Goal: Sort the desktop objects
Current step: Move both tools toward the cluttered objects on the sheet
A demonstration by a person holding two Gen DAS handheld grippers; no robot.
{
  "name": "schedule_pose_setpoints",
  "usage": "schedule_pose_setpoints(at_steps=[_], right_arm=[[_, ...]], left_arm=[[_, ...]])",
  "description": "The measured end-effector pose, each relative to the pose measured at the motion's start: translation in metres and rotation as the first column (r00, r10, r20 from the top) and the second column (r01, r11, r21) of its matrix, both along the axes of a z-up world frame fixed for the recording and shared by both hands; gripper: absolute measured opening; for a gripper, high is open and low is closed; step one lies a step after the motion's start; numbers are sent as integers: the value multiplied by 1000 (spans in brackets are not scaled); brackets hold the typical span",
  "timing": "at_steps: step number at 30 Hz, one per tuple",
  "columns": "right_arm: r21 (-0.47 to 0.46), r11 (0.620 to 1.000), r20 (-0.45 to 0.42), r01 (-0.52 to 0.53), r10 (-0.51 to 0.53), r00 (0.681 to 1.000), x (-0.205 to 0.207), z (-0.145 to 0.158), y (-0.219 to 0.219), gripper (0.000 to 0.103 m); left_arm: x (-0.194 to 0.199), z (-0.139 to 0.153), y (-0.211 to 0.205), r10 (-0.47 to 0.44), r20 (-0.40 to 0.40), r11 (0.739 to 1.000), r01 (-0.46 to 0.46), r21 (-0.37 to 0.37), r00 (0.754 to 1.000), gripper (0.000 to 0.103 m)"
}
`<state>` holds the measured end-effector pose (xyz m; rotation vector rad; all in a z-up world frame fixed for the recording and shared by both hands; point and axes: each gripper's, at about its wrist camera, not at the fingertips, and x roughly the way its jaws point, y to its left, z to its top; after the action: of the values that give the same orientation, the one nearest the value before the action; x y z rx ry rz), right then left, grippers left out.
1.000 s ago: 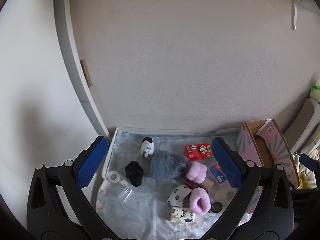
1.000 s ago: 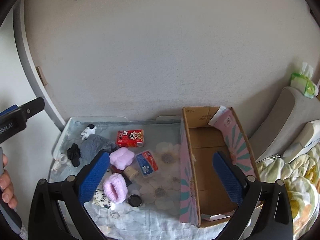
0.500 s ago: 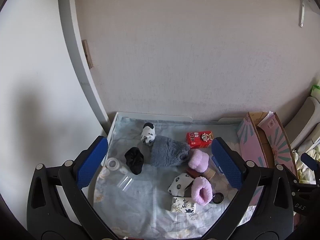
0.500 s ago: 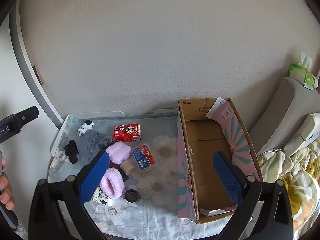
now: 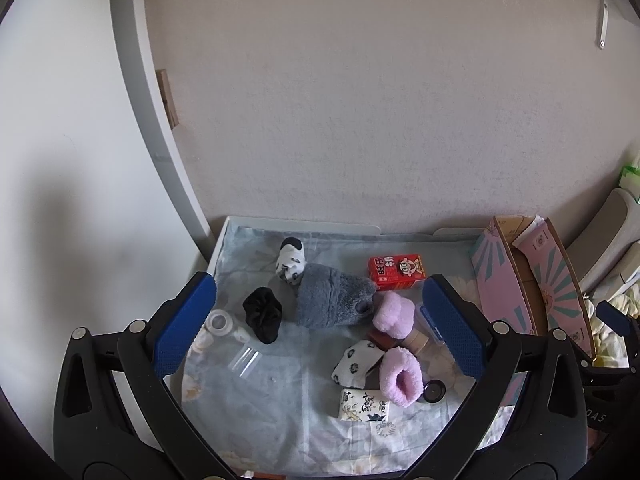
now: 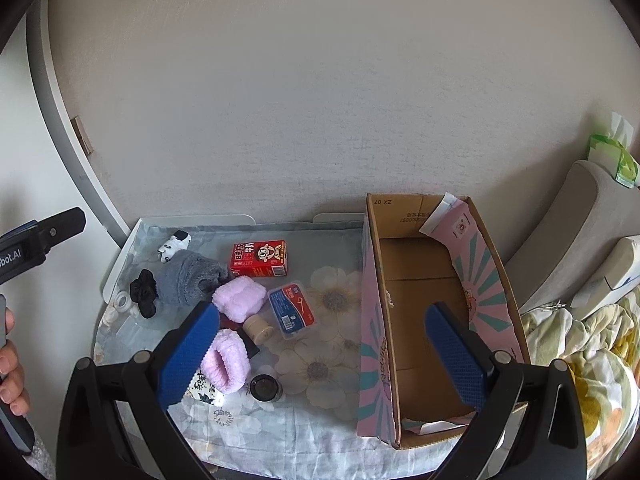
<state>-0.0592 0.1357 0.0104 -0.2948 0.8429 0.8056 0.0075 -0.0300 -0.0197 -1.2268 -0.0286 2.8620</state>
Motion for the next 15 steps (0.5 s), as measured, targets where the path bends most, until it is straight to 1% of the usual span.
schedule_pose_setpoints(at_steps=[7,12,15], right_arm=[[-13,1000,-14,-2,2,1000,-1,-6,3,103],[-27,999,-25,-29,29,999,-3,-16,7,103],[-58,996,-14,-66,65,998,-9,-26,12,103]], left_arm=[[-2,-11,-2,-5,31,1000,5,-1,1000,103],[0,-22,-16,-10,47,1000,10,-6,999,103],[4,-35,-32,-21,67,999,19,37,998,103]])
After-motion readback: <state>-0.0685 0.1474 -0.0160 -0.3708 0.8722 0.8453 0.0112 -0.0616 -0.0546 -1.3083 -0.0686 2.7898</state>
